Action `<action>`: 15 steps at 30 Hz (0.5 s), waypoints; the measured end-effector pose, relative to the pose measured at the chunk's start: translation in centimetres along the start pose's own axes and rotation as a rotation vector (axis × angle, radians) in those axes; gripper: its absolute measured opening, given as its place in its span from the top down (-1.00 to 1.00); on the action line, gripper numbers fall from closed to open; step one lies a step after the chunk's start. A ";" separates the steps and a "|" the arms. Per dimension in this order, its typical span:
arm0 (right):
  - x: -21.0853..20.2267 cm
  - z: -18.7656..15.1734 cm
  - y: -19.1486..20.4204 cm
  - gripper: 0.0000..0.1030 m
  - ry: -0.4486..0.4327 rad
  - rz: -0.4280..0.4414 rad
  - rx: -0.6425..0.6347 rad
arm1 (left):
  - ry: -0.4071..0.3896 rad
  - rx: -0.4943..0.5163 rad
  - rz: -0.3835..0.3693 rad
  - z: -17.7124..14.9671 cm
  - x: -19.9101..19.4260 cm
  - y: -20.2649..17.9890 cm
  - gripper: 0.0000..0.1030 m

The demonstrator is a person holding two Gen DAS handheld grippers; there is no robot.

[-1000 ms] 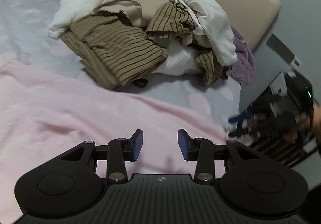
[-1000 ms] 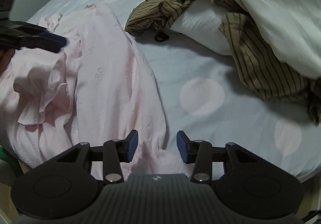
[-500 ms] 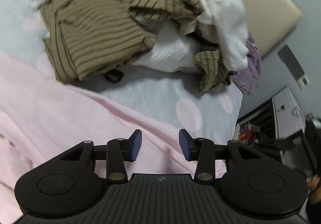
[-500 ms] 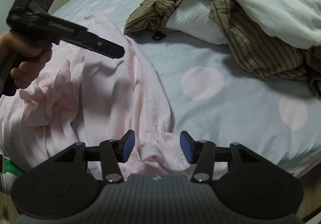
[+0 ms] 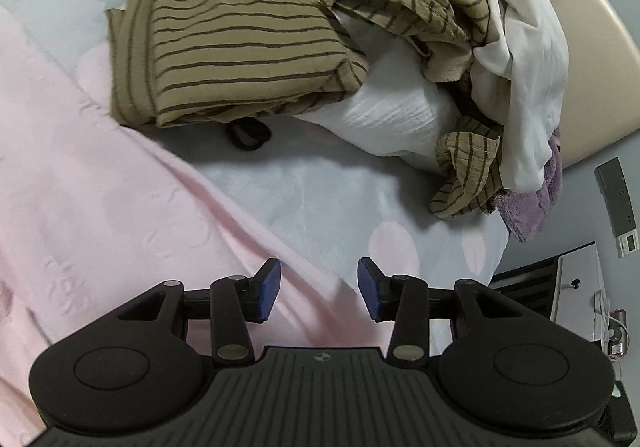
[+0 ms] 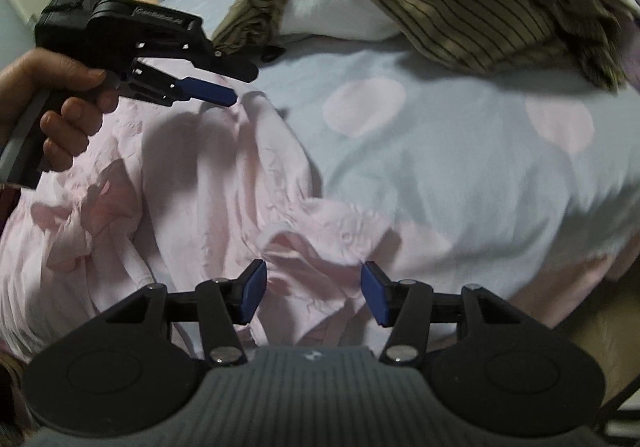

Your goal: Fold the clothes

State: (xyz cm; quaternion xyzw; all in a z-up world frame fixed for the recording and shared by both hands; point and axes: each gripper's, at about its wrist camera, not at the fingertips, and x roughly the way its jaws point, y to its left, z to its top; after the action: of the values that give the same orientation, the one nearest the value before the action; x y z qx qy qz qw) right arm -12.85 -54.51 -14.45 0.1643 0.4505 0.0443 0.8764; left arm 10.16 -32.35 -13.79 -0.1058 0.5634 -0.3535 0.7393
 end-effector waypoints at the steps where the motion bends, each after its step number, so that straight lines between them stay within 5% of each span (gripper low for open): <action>1: 0.0 -0.1 -0.3 -0.09 -0.006 0.006 0.031 | 0.001 -0.003 0.004 0.1 0.3 0.0 0.24; 7: 0.3 -0.4 -1.8 -0.16 -0.091 0.065 0.220 | 0.018 -0.076 0.042 0.2 1.5 0.8 0.35; 12: 1.4 -0.5 -0.4 -0.28 -0.088 0.010 0.135 | 0.013 -0.077 0.048 0.2 1.7 0.9 0.44; 13: 1.4 -0.6 -0.3 -0.15 -0.092 0.013 0.124 | 0.010 -0.074 0.046 0.2 1.7 0.9 0.64; 15: 1.3 -0.6 -0.2 0.53 -0.099 0.025 0.106 | 0.002 -0.062 0.033 0.3 1.6 0.9 0.97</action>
State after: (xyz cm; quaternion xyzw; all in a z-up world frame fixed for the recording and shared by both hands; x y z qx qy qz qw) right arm -12.56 -54.24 -15.84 0.2181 0.4062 0.0229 0.8871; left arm 10.93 -32.79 -15.38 -0.1192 0.5767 -0.3237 0.7406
